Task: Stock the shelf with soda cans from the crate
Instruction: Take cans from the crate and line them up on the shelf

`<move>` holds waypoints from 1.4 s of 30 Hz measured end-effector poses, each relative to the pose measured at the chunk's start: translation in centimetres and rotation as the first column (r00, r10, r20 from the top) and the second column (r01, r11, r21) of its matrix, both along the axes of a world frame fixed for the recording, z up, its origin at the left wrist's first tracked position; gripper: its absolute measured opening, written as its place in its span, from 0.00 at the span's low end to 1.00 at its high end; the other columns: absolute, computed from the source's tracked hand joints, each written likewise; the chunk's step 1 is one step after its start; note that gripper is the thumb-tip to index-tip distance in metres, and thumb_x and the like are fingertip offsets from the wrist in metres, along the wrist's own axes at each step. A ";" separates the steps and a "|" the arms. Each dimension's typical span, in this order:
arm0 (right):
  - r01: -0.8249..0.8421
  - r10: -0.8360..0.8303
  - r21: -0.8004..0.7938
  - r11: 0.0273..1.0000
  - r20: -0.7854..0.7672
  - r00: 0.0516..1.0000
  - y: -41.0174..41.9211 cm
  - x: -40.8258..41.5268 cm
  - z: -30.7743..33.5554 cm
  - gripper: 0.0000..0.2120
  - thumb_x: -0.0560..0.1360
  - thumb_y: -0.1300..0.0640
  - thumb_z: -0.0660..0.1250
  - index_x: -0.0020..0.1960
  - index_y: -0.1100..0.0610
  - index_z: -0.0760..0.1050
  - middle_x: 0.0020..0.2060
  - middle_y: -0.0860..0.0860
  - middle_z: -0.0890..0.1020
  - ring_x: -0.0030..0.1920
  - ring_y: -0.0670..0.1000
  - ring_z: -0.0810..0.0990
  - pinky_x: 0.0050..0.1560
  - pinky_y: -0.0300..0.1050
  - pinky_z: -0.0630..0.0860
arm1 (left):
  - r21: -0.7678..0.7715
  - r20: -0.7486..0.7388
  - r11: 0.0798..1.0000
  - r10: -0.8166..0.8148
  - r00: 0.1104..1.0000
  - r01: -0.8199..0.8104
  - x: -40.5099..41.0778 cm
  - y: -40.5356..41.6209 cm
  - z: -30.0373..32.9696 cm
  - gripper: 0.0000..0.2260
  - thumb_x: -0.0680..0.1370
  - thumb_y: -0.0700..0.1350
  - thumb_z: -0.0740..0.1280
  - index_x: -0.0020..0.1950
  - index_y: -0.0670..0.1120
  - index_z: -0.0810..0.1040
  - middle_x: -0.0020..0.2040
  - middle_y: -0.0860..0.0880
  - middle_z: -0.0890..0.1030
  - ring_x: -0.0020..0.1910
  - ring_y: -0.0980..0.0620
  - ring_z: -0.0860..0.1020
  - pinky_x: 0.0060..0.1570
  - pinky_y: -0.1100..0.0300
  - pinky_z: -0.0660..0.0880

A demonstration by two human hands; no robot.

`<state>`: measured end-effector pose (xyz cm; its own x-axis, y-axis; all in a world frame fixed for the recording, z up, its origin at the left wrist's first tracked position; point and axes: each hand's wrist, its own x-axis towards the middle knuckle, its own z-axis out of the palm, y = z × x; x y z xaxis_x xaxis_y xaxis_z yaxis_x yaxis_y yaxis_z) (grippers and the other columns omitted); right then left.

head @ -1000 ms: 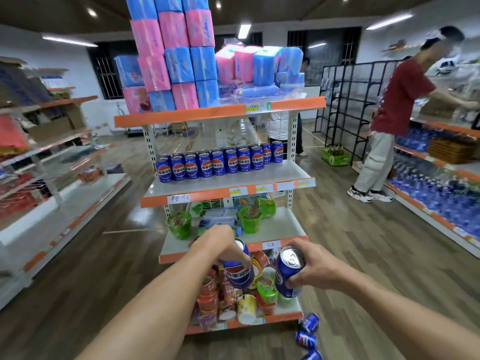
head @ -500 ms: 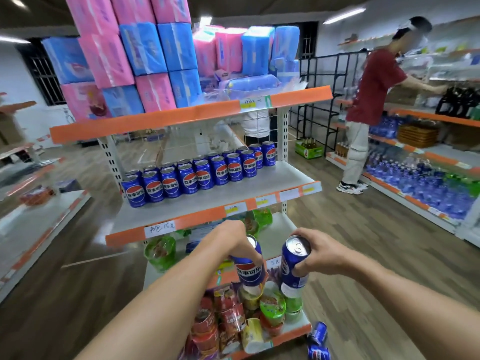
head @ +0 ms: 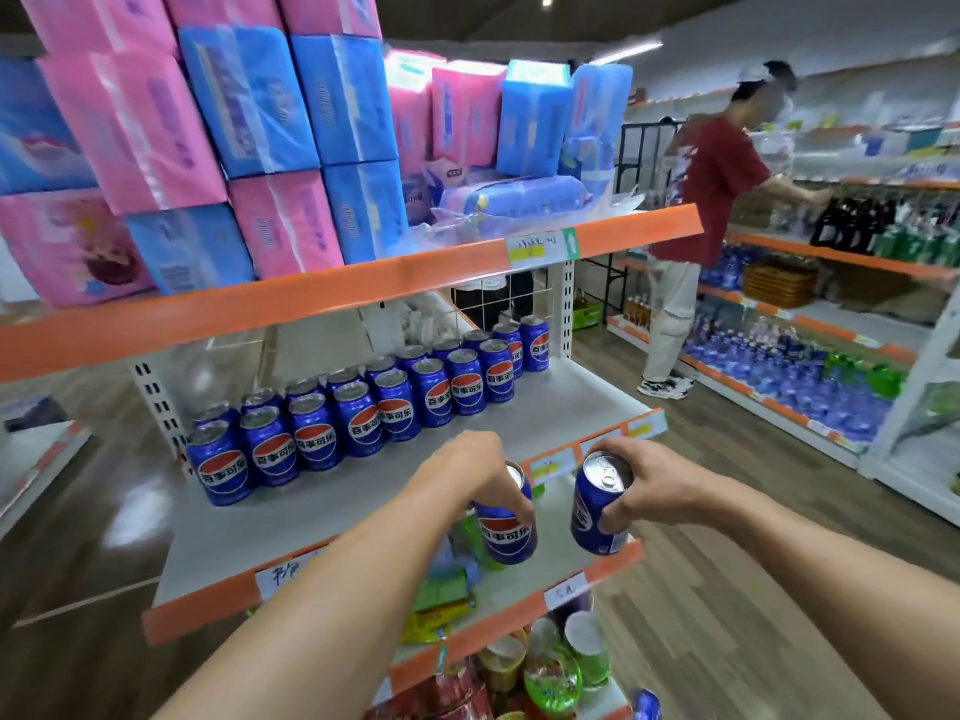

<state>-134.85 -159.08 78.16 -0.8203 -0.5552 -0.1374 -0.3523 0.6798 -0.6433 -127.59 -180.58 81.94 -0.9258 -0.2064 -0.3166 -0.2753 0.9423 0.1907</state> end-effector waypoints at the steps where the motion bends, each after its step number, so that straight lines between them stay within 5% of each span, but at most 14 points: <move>1: -0.003 0.003 0.010 1.000 -0.004 1.000 -0.3 -0.7 0.3 0.30 0.57 0.58 0.80 0.57 0.49 0.74 0.48 0.45 0.82 0.47 0.44 0.82 0.42 0.38 0.80 | -0.002 0.003 1.000 -0.006 1.000 0.006 -0.6 -0.3 0.2 0.29 0.65 0.62 0.78 0.54 0.44 0.78 0.47 0.47 0.82 0.43 0.46 0.82 0.35 0.58 0.75; 4: -0.008 0.010 0.037 0.999 -0.030 1.000 -1.3 -3.2 1.2 0.29 0.58 0.57 0.80 0.57 0.49 0.75 0.48 0.45 0.82 0.47 0.43 0.82 0.45 0.42 0.82 | -0.009 0.003 1.000 -0.023 1.000 0.024 -2.8 -1.0 0.9 0.27 0.66 0.63 0.77 0.52 0.43 0.78 0.45 0.47 0.82 0.43 0.47 0.83 0.38 0.57 0.78; 8: -0.043 0.047 0.056 0.998 -0.083 0.995 -2.7 -7.7 2.6 0.29 0.57 0.55 0.80 0.56 0.48 0.76 0.47 0.43 0.82 0.47 0.44 0.81 0.46 0.44 0.82 | 0.003 -0.033 1.000 0.006 0.999 -0.006 -6.1 -1.8 2.1 0.24 0.67 0.61 0.77 0.45 0.43 0.76 0.37 0.48 0.80 0.34 0.49 0.79 0.30 0.59 0.72; 13: -0.097 0.107 0.084 0.992 -0.114 0.988 -4.3 -14.4 3.7 0.29 0.57 0.54 0.80 0.56 0.48 0.74 0.47 0.44 0.82 0.47 0.48 0.81 0.40 0.39 0.78 | 0.021 -0.070 0.998 0.065 0.995 -0.063 -11.7 -1.9 2.6 0.24 0.67 0.60 0.77 0.49 0.44 0.76 0.43 0.47 0.81 0.39 0.48 0.81 0.32 0.59 0.73; 19: -0.183 0.194 0.153 0.971 -0.061 0.979 -5.3 -23.2 2.7 0.28 0.51 0.52 0.79 0.50 0.46 0.76 0.48 0.44 0.82 0.50 0.49 0.81 0.48 0.48 0.82 | 0.008 -0.071 0.989 0.148 0.987 -0.147 -19.5 -0.6 1.1 0.25 0.68 0.61 0.77 0.54 0.45 0.77 0.49 0.47 0.80 0.45 0.47 0.80 0.36 0.58 0.74; 25: -0.303 0.330 0.285 0.909 -0.050 0.943 -6.3 -28.8 1.6 0.25 0.58 0.53 0.80 0.50 0.41 0.72 0.46 0.40 0.77 0.48 0.47 0.77 0.33 0.32 0.66 | -0.004 -0.081 0.981 0.195 0.977 -0.196 -25.0 0.7 -0.7 0.22 0.71 0.56 0.75 0.56 0.42 0.77 0.42 0.46 0.75 0.43 0.45 0.78 0.34 0.59 0.72; 31: -0.385 0.462 0.385 0.839 -0.127 0.878 -8.8 -32.2 2.0 0.27 0.60 0.57 0.80 0.55 0.52 0.74 0.50 0.51 0.80 0.49 0.55 0.79 0.38 0.46 0.75 | -0.056 -0.184 0.992 0.097 0.978 -0.109 -29.1 0.2 -1.4 0.15 0.68 0.52 0.77 0.43 0.44 0.77 0.37 0.48 0.77 0.39 0.46 0.78 0.31 0.61 0.68; 34: -0.394 0.485 0.412 0.822 -0.142 0.863 -9.8 -33.6 2.2 0.30 0.59 0.59 0.79 0.59 0.54 0.74 0.52 0.55 0.80 0.49 0.58 0.80 0.45 0.52 0.79 | -0.089 -0.158 0.993 0.068 0.985 -0.082 -31.0 -0.4 -1.5 0.16 0.66 0.53 0.77 0.45 0.45 0.79 0.40 0.46 0.80 0.40 0.46 0.80 0.34 0.61 0.70; 38: -0.406 0.507 0.452 0.794 -0.124 0.853 -10.6 -34.9 2.7 0.24 0.62 0.61 0.78 0.52 0.49 0.70 0.48 0.52 0.78 0.47 0.57 0.79 0.42 0.49 0.78 | -0.041 -0.128 0.995 0.084 0.988 -0.089 -33.1 -1.4 -1.6 0.14 0.69 0.51 0.77 0.39 0.47 0.74 0.34 0.51 0.76 0.36 0.50 0.78 0.33 0.63 0.70; 42: -0.404 0.511 0.504 0.764 -0.089 0.855 -11.1 -35.7 3.3 0.22 0.69 0.62 0.76 0.56 0.52 0.69 0.44 0.49 0.76 0.43 0.51 0.76 0.44 0.46 0.74 | 0.024 0.023 0.995 0.095 0.995 -0.095 -34.4 -2.4 -1.2 0.12 0.72 0.50 0.77 0.46 0.49 0.75 0.42 0.50 0.79 0.46 0.47 0.80 0.39 0.61 0.75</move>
<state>-170.54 -170.15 81.42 -0.5218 -0.7890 -0.3244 -0.7852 0.5929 -0.1788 -162.04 -182.94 80.73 -0.8952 -0.2850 -0.3426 -0.3678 0.9066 0.2070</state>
